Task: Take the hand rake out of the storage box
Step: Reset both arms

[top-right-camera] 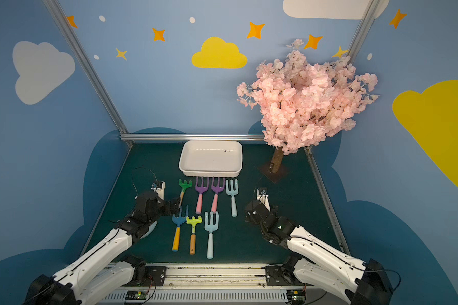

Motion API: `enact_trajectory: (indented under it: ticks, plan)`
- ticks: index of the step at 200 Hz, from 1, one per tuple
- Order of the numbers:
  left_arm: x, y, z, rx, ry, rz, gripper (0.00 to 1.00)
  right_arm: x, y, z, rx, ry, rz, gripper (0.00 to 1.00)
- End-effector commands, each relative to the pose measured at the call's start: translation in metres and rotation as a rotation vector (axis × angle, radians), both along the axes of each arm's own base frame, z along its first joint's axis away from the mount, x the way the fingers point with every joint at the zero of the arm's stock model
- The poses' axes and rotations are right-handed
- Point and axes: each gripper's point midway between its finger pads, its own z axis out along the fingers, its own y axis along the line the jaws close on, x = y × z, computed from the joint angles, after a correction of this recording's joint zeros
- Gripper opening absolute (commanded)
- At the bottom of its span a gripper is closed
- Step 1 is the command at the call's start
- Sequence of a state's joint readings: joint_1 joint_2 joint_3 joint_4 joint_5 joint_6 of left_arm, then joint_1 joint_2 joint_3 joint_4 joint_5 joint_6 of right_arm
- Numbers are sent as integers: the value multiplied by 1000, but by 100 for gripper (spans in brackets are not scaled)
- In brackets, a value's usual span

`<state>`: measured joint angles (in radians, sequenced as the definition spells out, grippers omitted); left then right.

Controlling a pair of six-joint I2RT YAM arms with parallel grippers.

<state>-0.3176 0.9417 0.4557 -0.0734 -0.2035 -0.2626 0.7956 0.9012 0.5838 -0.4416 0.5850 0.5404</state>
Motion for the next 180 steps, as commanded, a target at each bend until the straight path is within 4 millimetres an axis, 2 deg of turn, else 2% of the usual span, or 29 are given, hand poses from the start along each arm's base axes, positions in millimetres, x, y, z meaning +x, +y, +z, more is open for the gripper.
enact_trajectory:
  ticks: [1,37,66,81,89,98,109,124,144,158,180]
  plan:
    - [6,25,8,20,0,117,100,26,-21,11,-38,-93,3,94]
    - [6,78,10,95,-24,308,100,70,-69,7,-64,-179,-76,95]
    - [12,85,1,201,-64,274,100,98,-101,1,-91,-220,-119,96]
    - [13,93,-4,187,-179,313,100,107,-113,-11,-77,-254,-128,96]
    - [14,92,-1,170,-267,286,100,110,-116,-16,-48,-270,-138,96]
    - [11,91,-1,164,-264,263,100,111,-118,-24,-22,-273,-136,96]
    - [10,101,-1,187,-258,297,100,116,-112,-30,-3,-254,-96,96]
    - [12,107,-2,201,-241,313,100,119,-109,-28,-9,-225,-79,96]
    - [21,115,-4,219,-235,319,100,121,-126,-22,-42,-271,-155,96]
    - [29,112,-3,210,-254,269,100,122,-135,-20,-33,-298,-185,96]
    - [36,111,0,202,-297,240,100,126,-128,-20,-12,-306,-139,96]
